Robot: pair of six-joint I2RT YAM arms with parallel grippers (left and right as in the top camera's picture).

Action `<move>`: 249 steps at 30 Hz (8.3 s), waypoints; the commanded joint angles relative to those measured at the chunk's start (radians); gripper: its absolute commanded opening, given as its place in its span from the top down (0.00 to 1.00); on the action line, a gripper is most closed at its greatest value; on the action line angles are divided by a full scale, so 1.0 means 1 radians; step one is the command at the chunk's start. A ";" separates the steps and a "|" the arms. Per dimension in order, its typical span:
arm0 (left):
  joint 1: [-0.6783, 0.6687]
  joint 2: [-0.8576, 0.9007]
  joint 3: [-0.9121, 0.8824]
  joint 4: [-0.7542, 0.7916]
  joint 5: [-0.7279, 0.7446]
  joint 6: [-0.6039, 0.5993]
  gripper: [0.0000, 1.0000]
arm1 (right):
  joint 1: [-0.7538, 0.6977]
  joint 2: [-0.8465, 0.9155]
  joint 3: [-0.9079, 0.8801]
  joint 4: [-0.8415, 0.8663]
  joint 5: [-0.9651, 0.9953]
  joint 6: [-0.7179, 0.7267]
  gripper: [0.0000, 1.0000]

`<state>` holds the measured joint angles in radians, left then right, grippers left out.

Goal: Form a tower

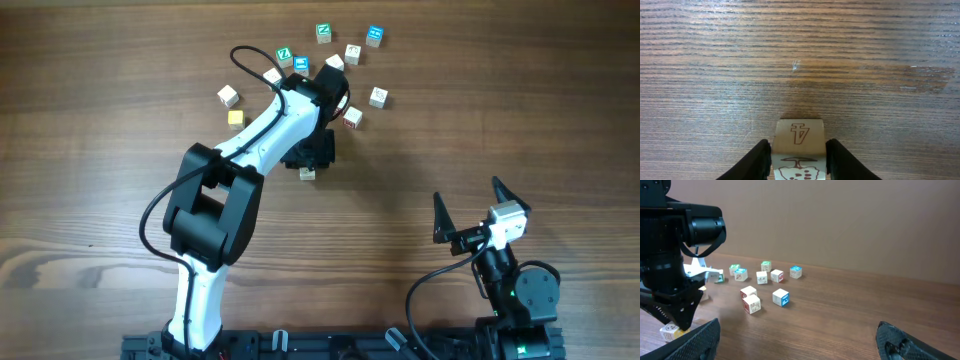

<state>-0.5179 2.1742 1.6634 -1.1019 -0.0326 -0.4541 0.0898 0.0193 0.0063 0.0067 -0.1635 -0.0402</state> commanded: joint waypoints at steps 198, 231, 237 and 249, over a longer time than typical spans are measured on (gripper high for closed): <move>0.194 -0.280 -0.436 0.318 0.043 0.105 0.64 | -0.002 -0.005 -0.001 0.003 0.013 -0.010 0.00; 0.194 -0.280 -0.436 0.245 0.035 0.385 0.31 | -0.002 -0.005 -0.001 0.003 0.013 -0.010 0.00; 0.194 -0.280 -0.436 0.254 0.043 0.397 0.63 | -0.002 -0.005 -0.001 0.003 0.013 -0.010 0.00; 0.194 -0.280 -0.448 0.257 0.084 0.289 0.50 | -0.002 -0.005 -0.001 0.003 0.013 -0.010 0.00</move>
<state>-0.3199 1.8870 1.2381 -0.8486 0.0357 -0.1513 0.0898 0.0193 0.0063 0.0067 -0.1635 -0.0402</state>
